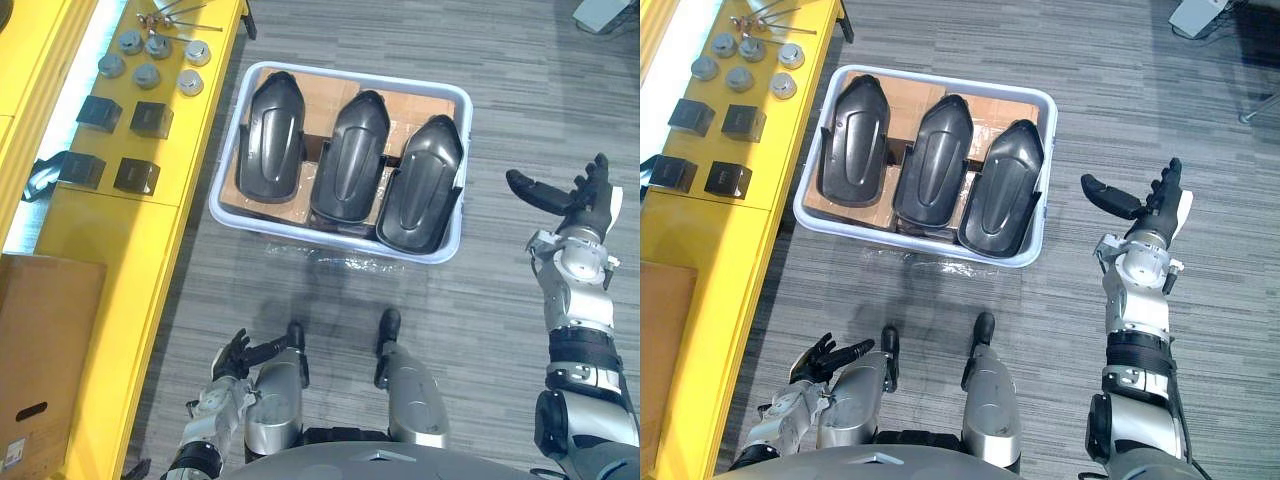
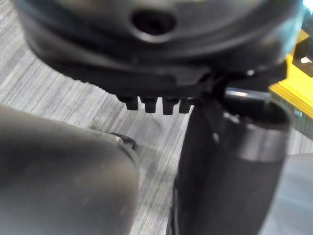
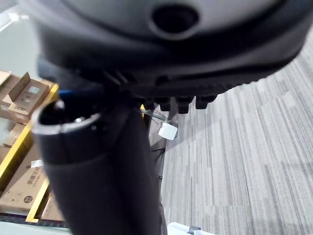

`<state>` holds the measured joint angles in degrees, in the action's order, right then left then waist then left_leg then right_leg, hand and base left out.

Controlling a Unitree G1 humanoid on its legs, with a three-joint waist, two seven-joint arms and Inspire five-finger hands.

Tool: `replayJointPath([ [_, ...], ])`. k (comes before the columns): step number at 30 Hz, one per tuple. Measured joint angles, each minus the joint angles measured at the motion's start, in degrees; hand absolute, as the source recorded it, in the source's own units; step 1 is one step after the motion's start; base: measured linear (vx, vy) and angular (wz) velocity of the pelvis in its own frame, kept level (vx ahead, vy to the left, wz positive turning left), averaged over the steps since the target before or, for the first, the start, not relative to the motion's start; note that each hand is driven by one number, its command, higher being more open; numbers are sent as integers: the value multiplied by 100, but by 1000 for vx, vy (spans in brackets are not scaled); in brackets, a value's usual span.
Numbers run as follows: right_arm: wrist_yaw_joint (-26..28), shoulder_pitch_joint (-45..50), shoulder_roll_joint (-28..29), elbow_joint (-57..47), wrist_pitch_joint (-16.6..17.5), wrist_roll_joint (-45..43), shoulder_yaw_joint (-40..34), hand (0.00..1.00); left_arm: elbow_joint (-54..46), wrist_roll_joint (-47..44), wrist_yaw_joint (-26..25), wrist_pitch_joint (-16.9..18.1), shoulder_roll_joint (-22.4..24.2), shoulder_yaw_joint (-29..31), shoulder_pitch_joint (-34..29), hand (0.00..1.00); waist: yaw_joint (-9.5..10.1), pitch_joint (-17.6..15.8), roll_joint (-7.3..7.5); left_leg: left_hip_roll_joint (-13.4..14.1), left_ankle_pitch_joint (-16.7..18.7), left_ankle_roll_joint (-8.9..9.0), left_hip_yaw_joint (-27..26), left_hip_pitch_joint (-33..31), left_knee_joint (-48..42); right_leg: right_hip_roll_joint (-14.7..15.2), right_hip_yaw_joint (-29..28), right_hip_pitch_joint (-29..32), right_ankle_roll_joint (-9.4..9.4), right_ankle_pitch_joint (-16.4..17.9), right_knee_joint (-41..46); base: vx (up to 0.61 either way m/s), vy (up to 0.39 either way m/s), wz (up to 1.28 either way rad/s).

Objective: Walk over and take three plastic housings, then place them on the shelf

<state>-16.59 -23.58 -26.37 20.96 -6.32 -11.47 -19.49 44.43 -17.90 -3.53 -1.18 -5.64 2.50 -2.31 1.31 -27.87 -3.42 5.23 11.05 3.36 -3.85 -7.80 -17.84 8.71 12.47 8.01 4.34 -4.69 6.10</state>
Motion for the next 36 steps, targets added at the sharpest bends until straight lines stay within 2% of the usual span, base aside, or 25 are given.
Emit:
replayJointPath([
  [10, 559, 14, 1, -296, -23, 443, 420, 100, -3, 25, 46, 94, -7, -120, 1, 100, -4, -20, -32, -58, -25, -25, 19, -71, -60, 76, -20, 115, 8, 27, 161, -27, 12, 1],
  [19, 1056, -14, 2, -285, -223, 671, 783, 100, -15, -5, 55, 135, -24, -214, 42, 100, 4, -27, -59, -78, -27, -32, 68, -361, -210, 114, -6, 369, 6, 37, 310, -14, 5, 1],
  [23, 1098, -323, -10, 97, -537, 677, 853, 100, -4, -136, 57, 124, -21, -245, 90, 100, 10, -32, -71, -82, -32, -39, 113, -552, -319, 132, 16, 538, 1, 40, 405, -21, 4, 4],
  [27, 1091, -664, -131, 573, -851, 676, 900, 100, 41, -202, 91, 118, -7, -403, 194, 100, 51, -98, -219, -119, -58, -57, 224, -695, -409, 183, 116, 606, -7, 54, 505, -36, 9, 13],
  [31, 1153, -999, -356, 1095, -1086, 613, 1009, 100, 41, -226, 110, 121, 10, -481, 243, 100, 104, -113, -299, -187, -124, -76, 257, -819, -407, 261, 132, 760, -2, 59, 604, -27, 10, 8],
  [32, 1263, -1104, -462, 1308, -1139, 604, 1030, 0, 41, -229, 117, 123, 24, -498, 256, 100, 136, -116, -327, -204, -133, -84, 260, -843, -416, 285, 131, 800, 0, 66, 658, -29, 19, 6],
  [36, 1573, -1482, -858, 1898, -1186, 640, 1208, 0, 47, -377, 128, 135, 21, -635, 295, 100, 177, -138, -435, -264, -148, -106, 297, -1000, -508, 360, 140, 951, 6, 80, 787, -36, 31, 6],
])
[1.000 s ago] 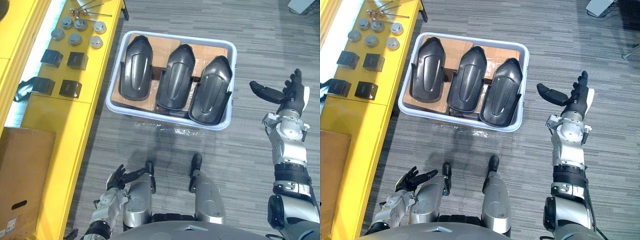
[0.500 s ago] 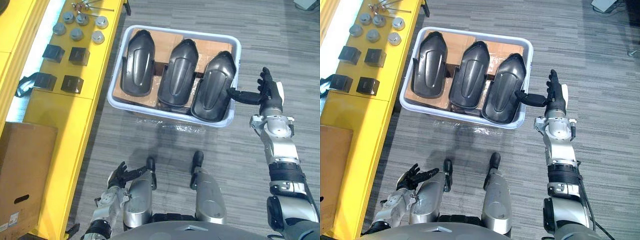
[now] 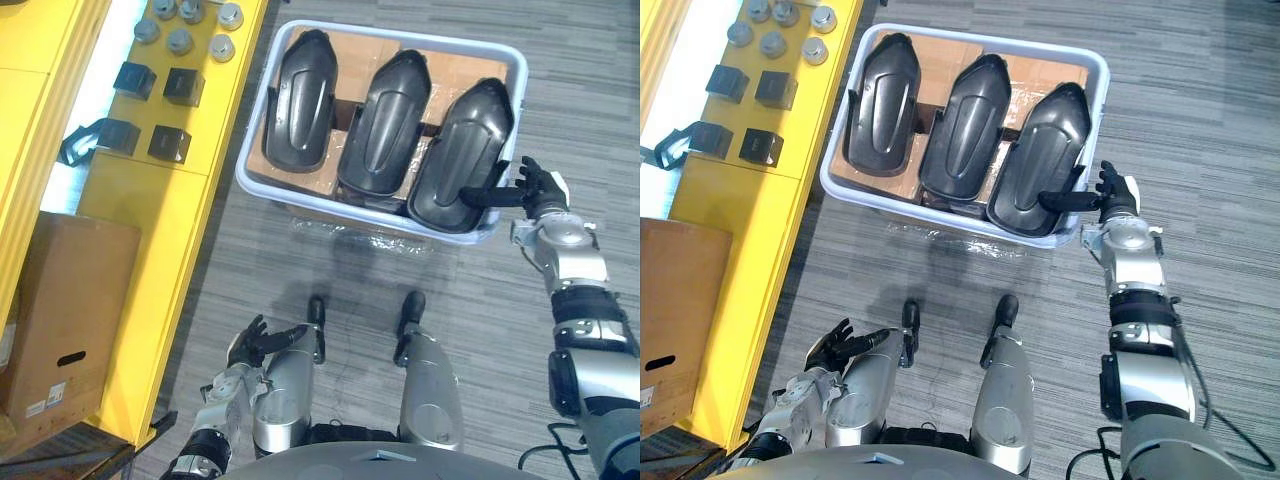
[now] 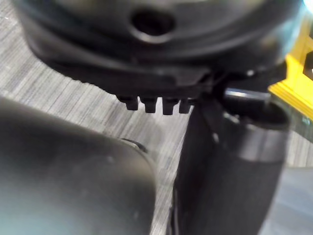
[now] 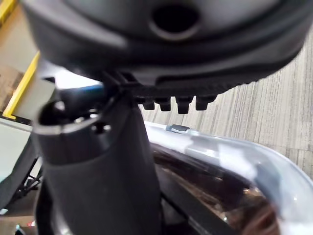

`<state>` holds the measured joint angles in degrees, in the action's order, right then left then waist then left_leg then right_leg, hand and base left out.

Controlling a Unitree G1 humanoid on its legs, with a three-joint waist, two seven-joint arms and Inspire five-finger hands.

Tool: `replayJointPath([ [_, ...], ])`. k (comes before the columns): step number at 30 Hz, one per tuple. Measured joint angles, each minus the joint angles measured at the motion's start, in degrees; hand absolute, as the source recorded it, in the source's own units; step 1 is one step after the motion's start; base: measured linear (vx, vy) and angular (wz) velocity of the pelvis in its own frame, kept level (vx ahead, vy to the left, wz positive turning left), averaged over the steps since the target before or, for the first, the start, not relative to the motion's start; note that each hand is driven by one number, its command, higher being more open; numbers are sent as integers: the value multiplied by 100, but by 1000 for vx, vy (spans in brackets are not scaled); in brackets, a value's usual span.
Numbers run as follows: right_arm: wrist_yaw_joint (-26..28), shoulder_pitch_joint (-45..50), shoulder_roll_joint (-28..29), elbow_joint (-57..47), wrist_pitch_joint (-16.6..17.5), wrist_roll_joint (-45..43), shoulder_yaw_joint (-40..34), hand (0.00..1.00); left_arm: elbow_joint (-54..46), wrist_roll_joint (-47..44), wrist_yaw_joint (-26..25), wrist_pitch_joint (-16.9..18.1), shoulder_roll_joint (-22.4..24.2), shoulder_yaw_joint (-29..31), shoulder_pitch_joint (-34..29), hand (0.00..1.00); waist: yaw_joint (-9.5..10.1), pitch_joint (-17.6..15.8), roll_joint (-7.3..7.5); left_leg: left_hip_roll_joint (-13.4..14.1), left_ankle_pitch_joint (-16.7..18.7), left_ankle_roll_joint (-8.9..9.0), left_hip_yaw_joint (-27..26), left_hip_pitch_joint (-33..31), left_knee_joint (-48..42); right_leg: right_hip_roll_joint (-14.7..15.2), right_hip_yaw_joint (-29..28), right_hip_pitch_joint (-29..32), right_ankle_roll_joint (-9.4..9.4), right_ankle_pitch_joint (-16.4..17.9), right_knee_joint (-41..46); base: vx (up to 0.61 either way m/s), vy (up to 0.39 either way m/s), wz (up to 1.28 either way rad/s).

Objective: Walk over and take three plastic housings, then place them on the shelf

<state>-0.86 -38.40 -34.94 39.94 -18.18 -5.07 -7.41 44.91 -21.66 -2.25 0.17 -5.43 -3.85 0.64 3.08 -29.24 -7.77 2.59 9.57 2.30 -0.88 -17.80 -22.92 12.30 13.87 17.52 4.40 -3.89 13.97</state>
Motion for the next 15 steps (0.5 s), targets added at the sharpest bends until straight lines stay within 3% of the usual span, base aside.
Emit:
replayJointPath([
  [5, 54, -418, -530, 412, 0, 205, 49, 0, 4, -82, 50, 3, 10, -95, 19, 100, 11, -10, -129, -55, -28, -21, 45, -190, -99, 83, 11, 203, -1, 39, 204, -41, 24, 6],
  [15, -21, -541, -549, 482, 49, 691, 172, 0, 15, -98, 38, -33, 8, -206, 27, 100, -6, -3, -185, 10, -97, 22, 58, -113, -81, 59, 16, 177, -47, 78, 299, -6, 0, 0],
])
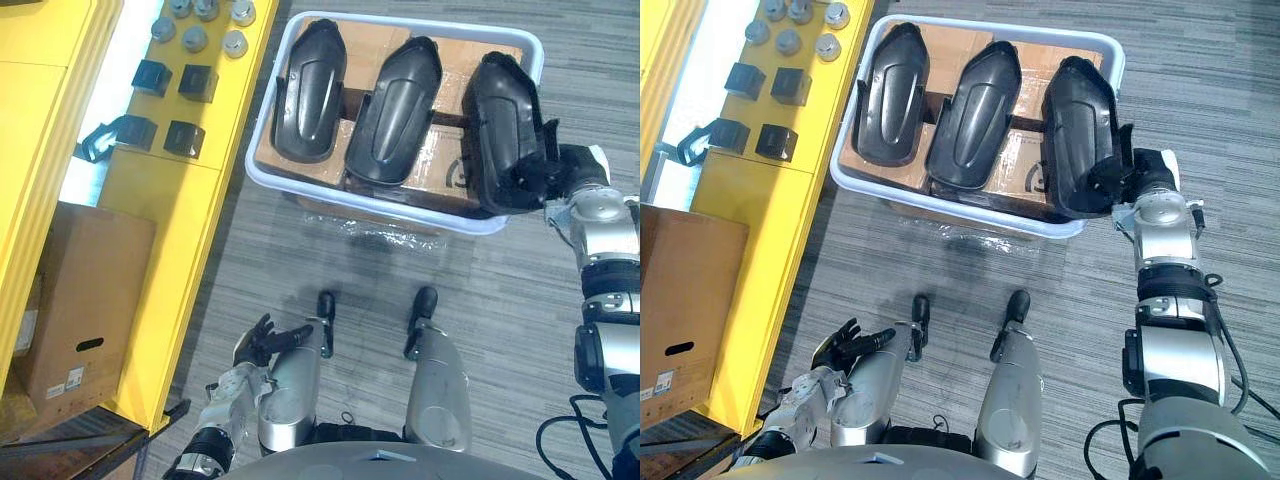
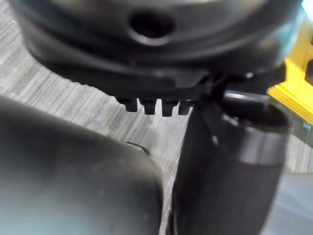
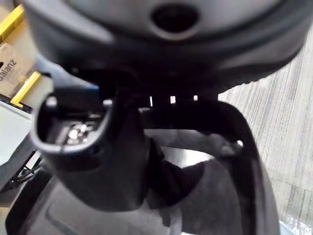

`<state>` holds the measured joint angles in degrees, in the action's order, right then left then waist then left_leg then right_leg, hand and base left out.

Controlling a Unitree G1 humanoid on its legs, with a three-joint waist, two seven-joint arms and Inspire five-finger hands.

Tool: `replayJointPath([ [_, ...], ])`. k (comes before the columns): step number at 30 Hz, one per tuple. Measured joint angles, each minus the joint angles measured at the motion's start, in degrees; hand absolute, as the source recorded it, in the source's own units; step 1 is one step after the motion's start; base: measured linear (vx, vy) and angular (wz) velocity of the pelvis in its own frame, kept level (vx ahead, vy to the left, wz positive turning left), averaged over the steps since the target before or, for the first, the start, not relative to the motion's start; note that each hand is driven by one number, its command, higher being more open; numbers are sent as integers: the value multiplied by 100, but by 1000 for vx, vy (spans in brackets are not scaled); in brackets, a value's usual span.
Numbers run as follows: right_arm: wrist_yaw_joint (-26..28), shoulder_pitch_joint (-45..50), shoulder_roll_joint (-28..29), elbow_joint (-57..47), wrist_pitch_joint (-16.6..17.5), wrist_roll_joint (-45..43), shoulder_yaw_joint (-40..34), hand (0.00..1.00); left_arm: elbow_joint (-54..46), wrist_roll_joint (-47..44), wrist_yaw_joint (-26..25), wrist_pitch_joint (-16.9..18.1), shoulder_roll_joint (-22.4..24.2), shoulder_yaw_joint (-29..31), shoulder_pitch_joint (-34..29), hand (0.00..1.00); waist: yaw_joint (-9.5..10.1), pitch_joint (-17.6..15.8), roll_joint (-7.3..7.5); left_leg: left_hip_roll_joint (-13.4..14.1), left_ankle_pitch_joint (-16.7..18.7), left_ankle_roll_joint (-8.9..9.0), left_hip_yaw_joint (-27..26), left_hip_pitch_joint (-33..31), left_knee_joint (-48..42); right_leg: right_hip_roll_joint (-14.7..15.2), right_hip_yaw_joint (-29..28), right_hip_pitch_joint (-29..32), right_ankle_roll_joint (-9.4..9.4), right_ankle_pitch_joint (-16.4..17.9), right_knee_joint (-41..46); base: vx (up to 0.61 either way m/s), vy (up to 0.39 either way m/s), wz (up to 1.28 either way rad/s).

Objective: Walk over and take three plastic housings, then place them on the shelf

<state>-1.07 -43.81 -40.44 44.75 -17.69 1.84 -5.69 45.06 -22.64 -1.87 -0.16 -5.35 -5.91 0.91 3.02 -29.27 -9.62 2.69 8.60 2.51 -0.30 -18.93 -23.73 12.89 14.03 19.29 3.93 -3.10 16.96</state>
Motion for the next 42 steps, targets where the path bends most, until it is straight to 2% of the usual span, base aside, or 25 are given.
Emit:
replayJointPath([
  [5, -76, 148, 2, -86, 24, 141, -60, 0, -16, 23, -9, -130, -6, -2, -17, 100, -1, -5, 10, 11, 0, -2, -15, 311, 98, -14, 17, -340, 41, -27, -170, 0, 0, 0],
  [9, -272, 558, 107, -383, 68, 229, -199, 0, -137, 28, -74, -101, -12, 7, -109, 100, -3, -13, 47, 22, -16, -8, -30, 471, 228, -60, 26, -566, 122, -91, -441, 13, 6, -2],
  [13, -768, 1189, 607, -1141, 78, 375, -491, 0, -439, 40, -153, 48, -62, 26, -330, 100, -34, -42, 243, 76, -18, 1, -132, 883, 513, -167, 7, -1001, 123, -234, -900, 90, 20, -12],
  [15, -1128, 1629, 1034, -1803, 111, 649, -713, 0, -829, 50, -174, 157, -114, 28, -548, 100, -74, -48, 417, 105, -24, 13, -184, 1114, 666, -222, -8, -1227, 113, -295, -1109, 136, 12, -10],
  [16, -1222, 1724, 1128, -1952, 136, 721, -754, 0, -930, 50, -176, 158, -133, 21, -583, 100, -96, -36, 457, 105, -27, 16, -192, 1170, 714, -227, -5, -1271, 115, -303, -1147, 161, 16, -4],
  [19, -1736, 2203, 1603, -2691, 365, 1142, -850, 0, -1699, 32, -262, 211, -110, 23, -811, 100, -171, 37, 615, 99, -26, 16, -260, 1488, 934, -247, 1, -1589, 144, -325, -1401, 126, 23, -5],
  [22, -2149, 2851, 2102, -3338, 785, 1654, -843, 0, -2778, 21, -359, 247, -101, 144, -939, 100, -179, 389, 806, 100, -25, 19, -318, 1658, 1171, -284, 32, -1779, 188, -371, -1698, 138, 18, -3],
  [24, -2399, 3235, 2327, -3535, 1121, 2054, -829, 0, -3612, 22, -447, 232, -94, 289, -921, 100, -180, 771, 903, 87, -22, 24, -353, 1828, 1326, -292, 57, -1964, 219, -395, -1903, 119, 10, -1],
  [27, -2665, 3453, 2333, -3720, 1529, 2380, -799, 0, -4536, 21, -463, 204, -98, 511, -792, 100, -190, 1084, 910, 75, -18, 27, -399, 2058, 1427, -289, 73, -2188, 232, -403, -2026, 111, 23, -4],
  [29, -2828, 3463, 2331, -4005, 1765, 2489, -779, 0, -4983, 13, -456, 204, -100, 654, -624, 100, -199, 1256, 854, 81, -18, 27, -426, 2187, 1466, -291, 70, -2287, 233, -403, -2027, 48, 14, -6],
  [32, -2995, 3442, 2328, -4403, 2134, 2497, -723, 0, -5282, -374, -292, 164, -101, 691, -380, 100, -193, 1408, 796, 81, -18, 26, -454, 2346, 1536, -291, 65, -2398, 241, -408, -2033, 8, 10, -3],
  [36, -3059, 3384, 2326, -4709, 2685, 2719, -379, 0, -5430, -1216, 224, -95, -74, 540, -254, 100, -198, 1731, 852, 59, -17, 24, -525, 2448, 1690, -287, 6, -2438, 275, -430, -2132, -33, 7, -7],
  [38, -3048, 3384, 2326, -4788, 2936, 2720, -213, 0, -5433, -1381, 305, -201, -28, 391, -249, 100, -218, 1785, 879, 57, -10, 26, -548, 2452, 1692, -287, -3, -2434, 275, -430, -2132, -81, -5, -4],
  [39, -3045, 3384, 2326, -4813, 3173, 2739, -92, 0, -5433, -1382, 352, -286, 18, 290, -251, 100, -219, 1808, 895, 57, -9, 27, -567, 2452, 1687, -288, -6, -2432, 276, -431, -2133, -89, -11, -4],
  [42, -3003, 3384, 2326, -4846, 3436, 2932, 81, 0, -5433, -1547, 386, -400, 39, 195, -252, 100, -233, 1875, 896, 62, -10, 29, -586, 2446, 1681, -294, -16, -2423, 275, -434, -2133, -79, -14, -4],
])
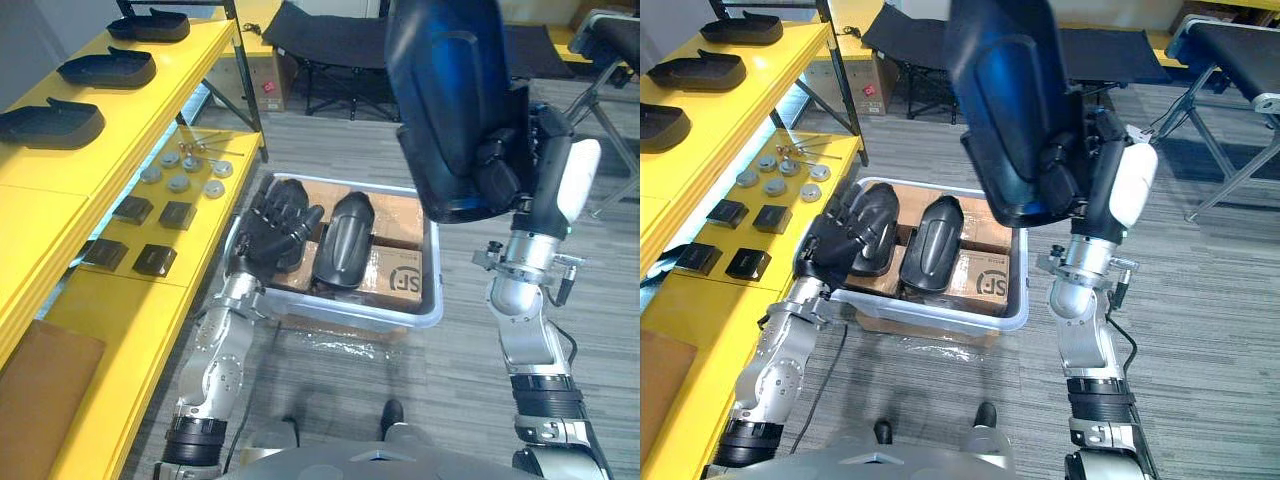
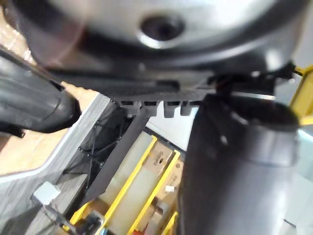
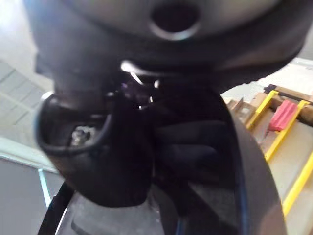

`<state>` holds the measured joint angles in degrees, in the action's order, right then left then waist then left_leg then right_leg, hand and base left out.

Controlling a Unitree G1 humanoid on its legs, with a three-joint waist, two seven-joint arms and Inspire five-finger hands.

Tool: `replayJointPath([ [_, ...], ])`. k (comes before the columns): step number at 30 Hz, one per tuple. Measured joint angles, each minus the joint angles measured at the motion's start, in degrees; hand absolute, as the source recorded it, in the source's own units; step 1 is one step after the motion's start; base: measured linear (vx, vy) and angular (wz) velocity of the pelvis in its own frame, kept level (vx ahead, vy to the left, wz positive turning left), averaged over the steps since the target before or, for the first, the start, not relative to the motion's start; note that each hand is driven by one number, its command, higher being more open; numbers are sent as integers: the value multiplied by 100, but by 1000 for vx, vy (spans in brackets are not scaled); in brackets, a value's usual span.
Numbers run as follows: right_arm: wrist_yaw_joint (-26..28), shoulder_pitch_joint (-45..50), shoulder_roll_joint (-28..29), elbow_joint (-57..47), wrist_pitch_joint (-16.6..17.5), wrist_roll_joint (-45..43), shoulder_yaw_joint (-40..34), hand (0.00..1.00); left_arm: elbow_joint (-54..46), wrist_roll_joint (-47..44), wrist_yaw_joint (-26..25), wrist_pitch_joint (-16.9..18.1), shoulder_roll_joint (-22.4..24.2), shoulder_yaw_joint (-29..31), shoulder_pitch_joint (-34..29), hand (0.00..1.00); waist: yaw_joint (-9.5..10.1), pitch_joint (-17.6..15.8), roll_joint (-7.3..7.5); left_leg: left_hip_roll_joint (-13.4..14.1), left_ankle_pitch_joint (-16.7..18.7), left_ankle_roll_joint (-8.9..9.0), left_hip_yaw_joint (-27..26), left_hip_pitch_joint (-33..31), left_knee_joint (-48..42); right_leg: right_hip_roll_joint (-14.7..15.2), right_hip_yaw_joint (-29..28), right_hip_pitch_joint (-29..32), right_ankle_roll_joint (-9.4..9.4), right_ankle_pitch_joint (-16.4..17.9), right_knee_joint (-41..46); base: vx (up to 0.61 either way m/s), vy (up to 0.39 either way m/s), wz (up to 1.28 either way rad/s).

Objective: Walk over and take three plastic housings, then place them on the shelf

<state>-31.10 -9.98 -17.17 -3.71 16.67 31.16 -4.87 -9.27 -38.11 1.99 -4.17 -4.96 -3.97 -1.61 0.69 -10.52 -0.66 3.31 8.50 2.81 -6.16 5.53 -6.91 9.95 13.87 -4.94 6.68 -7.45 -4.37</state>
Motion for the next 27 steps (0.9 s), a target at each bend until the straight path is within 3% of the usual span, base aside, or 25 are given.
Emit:
replayJointPath([
  [6, 336, 1, 2, -80, 296, 9, 352, 0, -13, -935, 171, -158, 64, -97, 13, 100, -96, 227, 0, 13, 3, 6, -46, -95, -26, -13, -25, 110, -24, -23, 0, -20, -4, -4],
  [12, 646, 42, 60, -11, 416, 4, 796, 0, -54, -1598, 346, -228, 196, -258, 345, 100, -96, 236, -1, 11, 4, 5, -56, -108, -30, -11, -26, 131, -28, -48, 0, 0, 0, 0],
  [27, 967, 266, 458, 536, 560, -301, 1513, 0, -259, -1781, 452, -224, 230, -404, 403, 100, -98, 490, 26, 7, 2, 4, -64, -114, -12, -10, -27, 152, -43, -63, -5, -17, -1, 0],
])
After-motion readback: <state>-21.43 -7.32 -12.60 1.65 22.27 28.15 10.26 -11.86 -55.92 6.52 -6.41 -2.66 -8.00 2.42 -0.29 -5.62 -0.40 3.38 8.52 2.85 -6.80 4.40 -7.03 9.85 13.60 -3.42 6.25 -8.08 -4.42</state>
